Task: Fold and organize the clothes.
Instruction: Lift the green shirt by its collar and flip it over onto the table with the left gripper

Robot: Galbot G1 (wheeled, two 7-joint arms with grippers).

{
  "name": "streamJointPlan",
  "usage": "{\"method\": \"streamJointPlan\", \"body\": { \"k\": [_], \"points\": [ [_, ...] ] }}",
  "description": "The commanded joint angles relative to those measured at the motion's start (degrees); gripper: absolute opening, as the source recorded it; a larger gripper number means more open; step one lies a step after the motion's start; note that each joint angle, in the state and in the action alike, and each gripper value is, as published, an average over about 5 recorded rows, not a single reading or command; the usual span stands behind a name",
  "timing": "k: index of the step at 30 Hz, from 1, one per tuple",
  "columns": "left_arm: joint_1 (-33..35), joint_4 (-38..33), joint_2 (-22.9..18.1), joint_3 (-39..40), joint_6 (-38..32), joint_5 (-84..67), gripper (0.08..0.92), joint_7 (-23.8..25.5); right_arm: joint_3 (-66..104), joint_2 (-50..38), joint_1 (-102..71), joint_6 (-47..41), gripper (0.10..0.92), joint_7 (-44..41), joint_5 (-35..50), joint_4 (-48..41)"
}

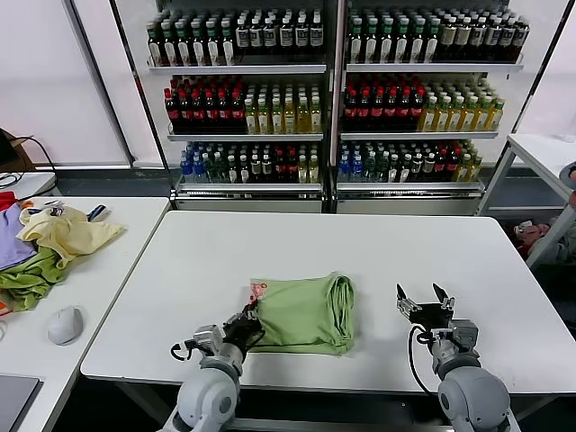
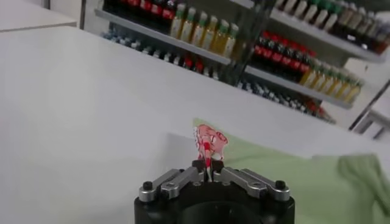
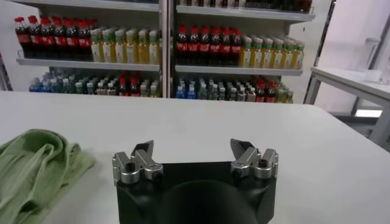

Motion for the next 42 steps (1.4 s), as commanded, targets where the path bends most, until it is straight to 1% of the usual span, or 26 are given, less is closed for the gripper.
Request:
{"method": "streamJointPlan", "body": {
  "k": [1, 6, 10, 13, 15, 18, 21, 25, 33, 39, 42],
  "points": [
    [0.3, -7.6, 4.7, -15.7, -0.2, -21.9, 0.114, 0.3, -0.1, -0.1, 0.2, 0.1, 0.823, 0.0, 0.1, -0.3],
    [-0.4, -9.3, 9.8, -23.8, 0.8, -27.0, 0.114, 0.0, -0.2, 0.0, 0.7, 0.1, 0.823, 0.0, 0.1, -0.6],
    [-1.5, -10.4, 13.6, -28.5, 1.4, -30.7, 0.114, -0.4, -0.3, 0.2, 0.9, 0.2, 0.823, 0.0, 0.1, -0.5],
    [-2.4, -13.0, 14.5, -28.7, 1.5, -33.1, 0.114, -0.9, -0.3, 0.3, 0.9, 0.1, 0.823, 0.0, 0.1, -0.4],
    [-2.8, -15.2, 13.6, -26.1, 1.4, -33.5, 0.114, -1.2, -0.2, 0.5, 0.9, 0.1, 0.823, 0.0, 0.1, -0.3],
    [-3.4, -17.4, 10.2, -20.2, 1.3, -31.8, 0.114, -1.6, -0.2, 0.7, 0.9, 0.1, 0.823, 0.0, 0.0, 0.0],
    [-4.7, -16.2, 5.4, -12.1, 1.2, -28.0, 0.114, -1.6, -0.1, 0.9, 0.8, 0.1, 0.823, 0.0, 0.0, 0.2],
    [-7.9, -10.2, -0.7, -2.1, 1.1, -21.2, 0.114, -1.5, 0.1, 1.1, 0.7, 0.3, 0.823, 0.0, -0.1, 0.2],
    [-14.3, 0.8, -12.0, 11.6, 0.8, -11.2, 0.114, -2.2, 0.8, 0.7, 0.8, 0.5, 0.823, -0.2, 0.1, 0.2],
    [-18.7, 10.8, -18.2, 17.2, -0.4, -8.1, 0.114, -2.3, 0.8, 0.8, 1.2, 0.8, 0.823, -0.4, 0.3, -0.3],
    [-21.3, 16.1, -19.1, 19.3, -1.7, -5.5, 0.114, -1.4, 0.6, 0.9, 1.8, 0.9, 0.823, -0.4, 0.3, -0.8]
  ]
}}
